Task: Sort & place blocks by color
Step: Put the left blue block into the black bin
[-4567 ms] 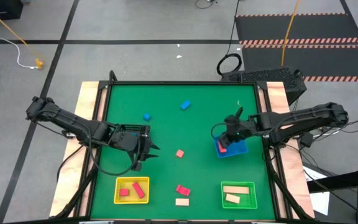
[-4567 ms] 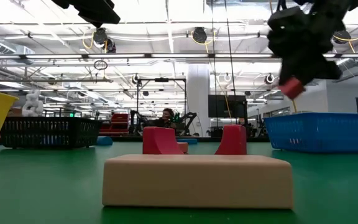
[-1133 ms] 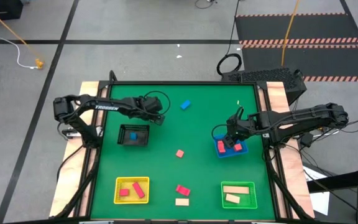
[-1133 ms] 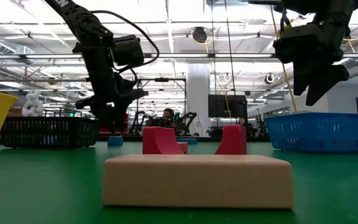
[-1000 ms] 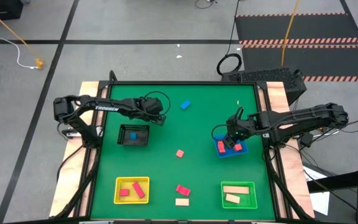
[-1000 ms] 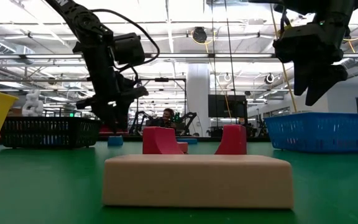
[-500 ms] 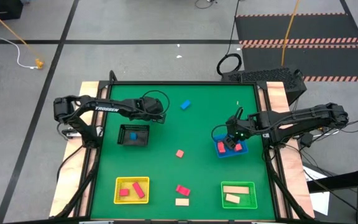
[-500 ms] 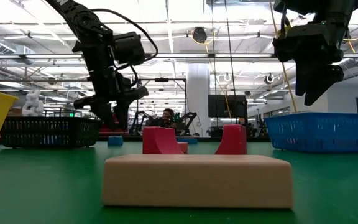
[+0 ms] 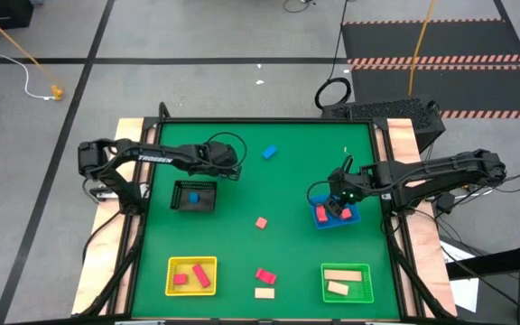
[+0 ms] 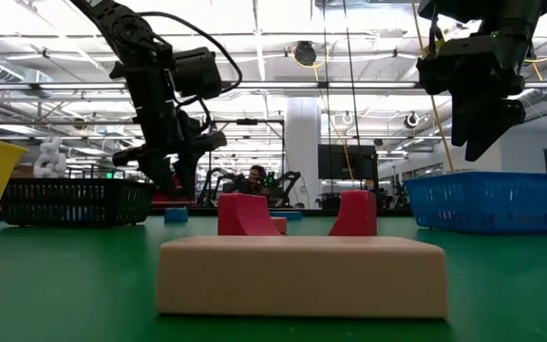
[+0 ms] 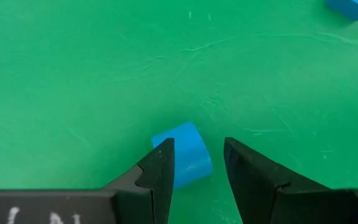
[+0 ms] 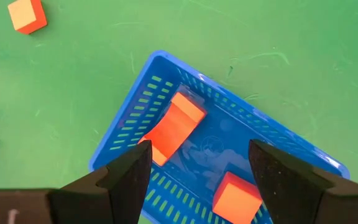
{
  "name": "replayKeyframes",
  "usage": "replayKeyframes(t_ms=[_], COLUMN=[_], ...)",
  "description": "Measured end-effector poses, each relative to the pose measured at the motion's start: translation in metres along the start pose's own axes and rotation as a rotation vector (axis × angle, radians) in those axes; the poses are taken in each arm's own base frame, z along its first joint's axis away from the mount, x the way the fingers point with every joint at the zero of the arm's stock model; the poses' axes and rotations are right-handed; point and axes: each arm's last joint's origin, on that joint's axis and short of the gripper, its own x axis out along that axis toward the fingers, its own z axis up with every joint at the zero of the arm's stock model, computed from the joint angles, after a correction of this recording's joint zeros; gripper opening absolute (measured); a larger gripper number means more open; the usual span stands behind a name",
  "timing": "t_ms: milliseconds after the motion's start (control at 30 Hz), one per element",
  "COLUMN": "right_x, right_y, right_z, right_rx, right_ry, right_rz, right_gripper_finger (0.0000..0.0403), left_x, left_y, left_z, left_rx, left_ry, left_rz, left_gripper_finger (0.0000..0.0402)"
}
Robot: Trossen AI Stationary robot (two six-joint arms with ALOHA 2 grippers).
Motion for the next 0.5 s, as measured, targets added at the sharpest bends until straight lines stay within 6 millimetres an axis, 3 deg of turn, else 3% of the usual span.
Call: replayKeyframes(t_ms=[267,500], right_x=[0.0000,-0.0002], right_y=[0.0002,0.0048], right_z=[0.0002,0.0040], right_rx=[0.000,0.004], right_ry=[-0.002,-0.041], right_rz=[0.002,0.049], right_gripper_finger=[0.0258,0.0258], left_x=[-0.0003,-0.0028], left_y=[0.0038,-0.0045], left_z=[-0.0034,-0.0094], left_rx=[-0.027,-0.023], left_ry=[0.026,0.020], left_rz=[0.046,0.007], left_gripper_finger=[0.0141,0.0141])
